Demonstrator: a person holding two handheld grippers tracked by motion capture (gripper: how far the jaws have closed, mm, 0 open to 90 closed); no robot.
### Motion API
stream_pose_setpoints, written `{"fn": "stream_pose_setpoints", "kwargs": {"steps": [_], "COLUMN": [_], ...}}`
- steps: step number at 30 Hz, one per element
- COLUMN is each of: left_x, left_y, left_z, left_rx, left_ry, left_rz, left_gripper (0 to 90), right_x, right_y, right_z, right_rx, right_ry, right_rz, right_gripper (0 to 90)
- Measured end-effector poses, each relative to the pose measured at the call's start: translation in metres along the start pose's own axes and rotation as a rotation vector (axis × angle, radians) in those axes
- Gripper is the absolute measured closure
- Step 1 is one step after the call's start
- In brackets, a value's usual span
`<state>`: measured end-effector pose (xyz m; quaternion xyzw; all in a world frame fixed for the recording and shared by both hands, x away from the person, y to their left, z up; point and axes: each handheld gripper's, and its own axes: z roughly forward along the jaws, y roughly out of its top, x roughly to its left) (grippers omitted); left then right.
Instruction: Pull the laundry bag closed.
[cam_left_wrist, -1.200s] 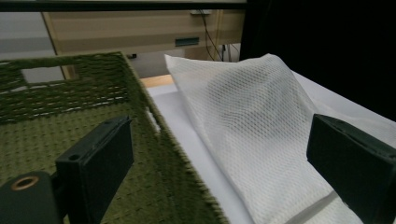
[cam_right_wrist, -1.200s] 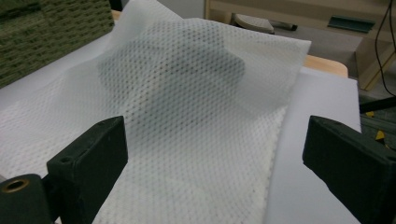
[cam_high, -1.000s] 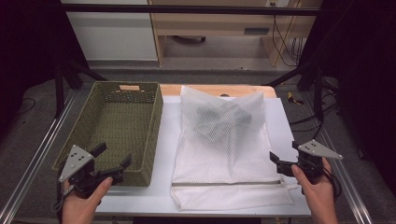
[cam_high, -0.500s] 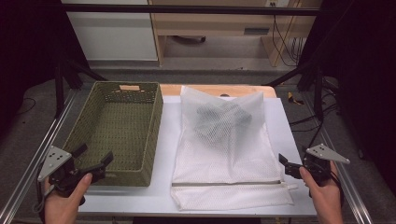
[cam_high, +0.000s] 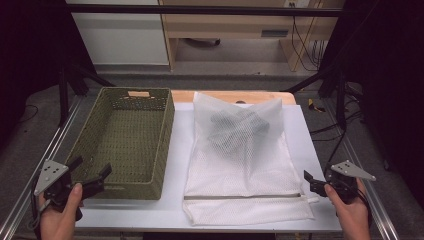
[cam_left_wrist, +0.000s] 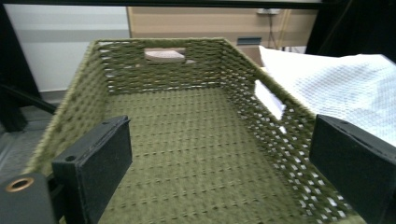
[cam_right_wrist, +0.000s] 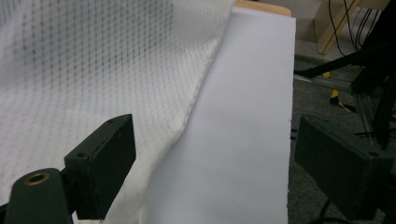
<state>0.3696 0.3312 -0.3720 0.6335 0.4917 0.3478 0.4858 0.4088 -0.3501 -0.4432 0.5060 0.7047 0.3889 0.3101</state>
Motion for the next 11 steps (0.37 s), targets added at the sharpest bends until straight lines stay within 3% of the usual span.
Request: {"fn": "stream_pose_setpoints", "kwargs": {"steps": [5, 11], "left_x": [0.006, 0.007], "left_y": [-0.004, -0.003], "left_z": [-0.003, -0.004], "left_rx": [0.011, -0.003], "left_ry": [0.082, 0.079], "left_rz": [0.048, 0.045], "left_gripper": [5.6, 5.8], "right_x": [-0.002, -0.003], "right_y": [-0.011, -0.014], "right_z": [-0.001, -0.003], "right_rx": [0.039, 0.038], "right_ry": [-0.034, -0.054], "right_rz": [-0.049, -0.034], "right_gripper": [14.6, 11.8]}}
